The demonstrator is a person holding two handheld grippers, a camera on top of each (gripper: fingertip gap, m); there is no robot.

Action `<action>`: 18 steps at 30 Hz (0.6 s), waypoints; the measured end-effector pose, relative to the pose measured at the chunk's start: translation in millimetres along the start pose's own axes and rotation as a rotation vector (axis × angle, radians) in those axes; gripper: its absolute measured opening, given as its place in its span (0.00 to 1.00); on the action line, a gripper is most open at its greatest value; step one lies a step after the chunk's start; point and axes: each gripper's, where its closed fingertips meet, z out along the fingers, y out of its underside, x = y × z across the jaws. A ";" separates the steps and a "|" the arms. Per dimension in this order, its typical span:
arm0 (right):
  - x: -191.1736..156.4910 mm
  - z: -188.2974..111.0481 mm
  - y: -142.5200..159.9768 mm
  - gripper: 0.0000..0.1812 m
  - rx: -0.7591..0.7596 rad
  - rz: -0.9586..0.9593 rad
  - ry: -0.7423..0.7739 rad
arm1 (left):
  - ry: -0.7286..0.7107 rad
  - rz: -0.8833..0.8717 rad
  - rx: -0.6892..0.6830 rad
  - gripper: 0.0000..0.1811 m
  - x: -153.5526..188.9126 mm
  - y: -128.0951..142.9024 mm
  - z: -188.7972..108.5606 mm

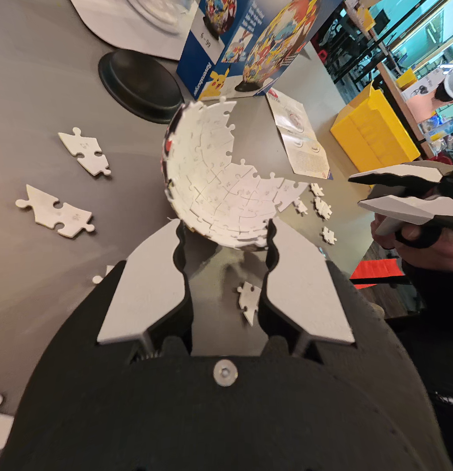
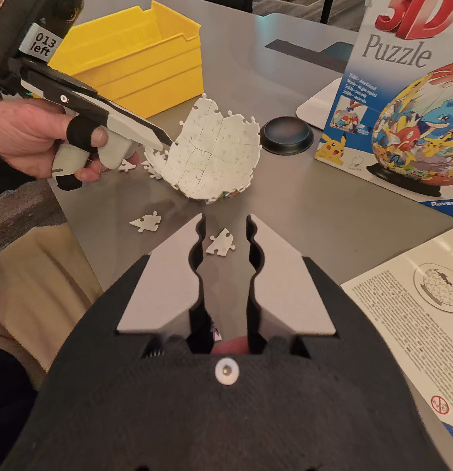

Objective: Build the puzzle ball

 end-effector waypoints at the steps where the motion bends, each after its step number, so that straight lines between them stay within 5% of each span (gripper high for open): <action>1: 0.4 -2.3 -0.1 0.17 0.006 0.000 0.001 | 0.004 0.001 0.005 0.34 0.6 0.0 -2.2; 10: 5.8 -11.8 -4.8 0.17 0.032 -0.052 0.014 | -0.062 0.154 0.102 0.37 10.6 -10.0 -37.3; 18: 4.7 -10.7 4.5 0.18 -0.005 -0.070 -0.021 | -0.201 0.675 0.015 0.44 32.9 -0.2 -30.9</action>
